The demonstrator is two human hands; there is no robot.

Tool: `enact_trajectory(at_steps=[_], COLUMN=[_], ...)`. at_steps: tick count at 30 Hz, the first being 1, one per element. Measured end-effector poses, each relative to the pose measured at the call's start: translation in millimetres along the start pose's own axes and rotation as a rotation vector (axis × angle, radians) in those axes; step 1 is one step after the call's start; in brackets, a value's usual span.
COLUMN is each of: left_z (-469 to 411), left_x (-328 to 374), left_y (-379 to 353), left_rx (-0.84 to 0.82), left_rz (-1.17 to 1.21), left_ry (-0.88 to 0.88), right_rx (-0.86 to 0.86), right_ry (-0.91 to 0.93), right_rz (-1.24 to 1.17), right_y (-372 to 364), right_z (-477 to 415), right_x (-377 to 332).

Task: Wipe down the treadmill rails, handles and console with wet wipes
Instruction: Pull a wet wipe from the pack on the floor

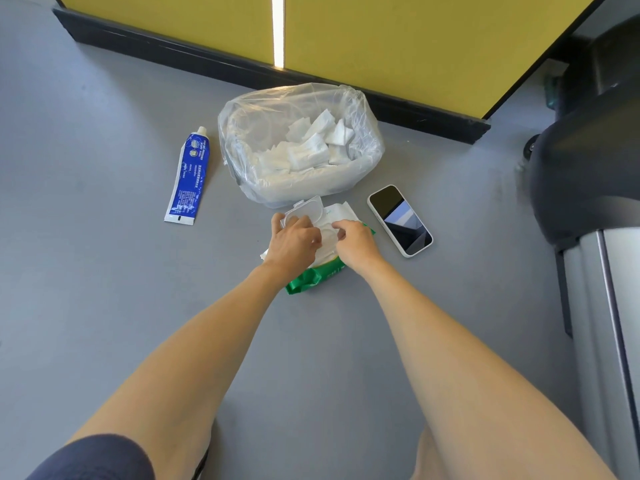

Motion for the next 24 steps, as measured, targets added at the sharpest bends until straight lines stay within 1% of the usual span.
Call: enact_trajectory(at_steps=[2, 5, 7, 10, 12, 14, 15, 17, 21, 22, 24], left_z=[-2.4, -7.6, -9.3, -6.7, -5.7, -5.2, -4.9, -3.3, 2.4, 4.3, 8.5], left_x=[-5.4, -18.5, -21.3, -21.1, -21.8, -22.5, -22.7, -18.7, -7.9, -8.7, -21.5], left_y=[3.3, 11.9, 17.1, 17.1, 12.9, 17.3, 21.0, 26.2, 25.2, 25.3, 26.4], left_rx=[0.037, 0.063, 0.066, 0.016, -0.040, -0.048, -0.056, -0.110, -0.194, -0.185, -0.080], left_rz=[0.097, 0.342, 0.419, 0.550, 0.769, 1.030, 1.084, 1.064, 1.081, 1.100, 1.107], left_ry=[0.073, 0.227, 0.272, 0.316, 0.366, 0.398, 0.397, 0.368, 0.310, 0.320, 0.397], right_rx=[-0.012, -0.036, -0.051, -0.056, -0.066, -0.074, -0.072, -0.068, -0.189, -0.180, -0.078], right_ry=[-0.001, -0.012, -0.023, -0.039, -0.049, -0.059, -0.072, -0.085, -0.033, -0.044, -0.064], right_rz=[-0.002, -0.021, -0.041, -0.071, -0.096, -0.119, -0.149, -0.229, -0.271, -0.289, -0.302], right_y=[-0.7, -2.5, -3.0, -3.1, -5.9, -8.5, -7.9, -3.6, -7.1, -4.7, 7.9], right_z=[0.0, 1.2, 1.5, 0.4, 0.5, 0.8, 0.3, -0.3, 2.1, 1.9, -0.8], right_x=[1.9, 4.1, 5.1, 6.3, 5.1, 2.1, 1.2, 0.5, -10.5, -10.8, -8.6])
Point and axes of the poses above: each hand's wrist, its own z-axis away from the middle knuckle, its own y-axis out of the back of the hand, x = y × z, the point moved 10 cm from there along -z, towards the middle knuckle
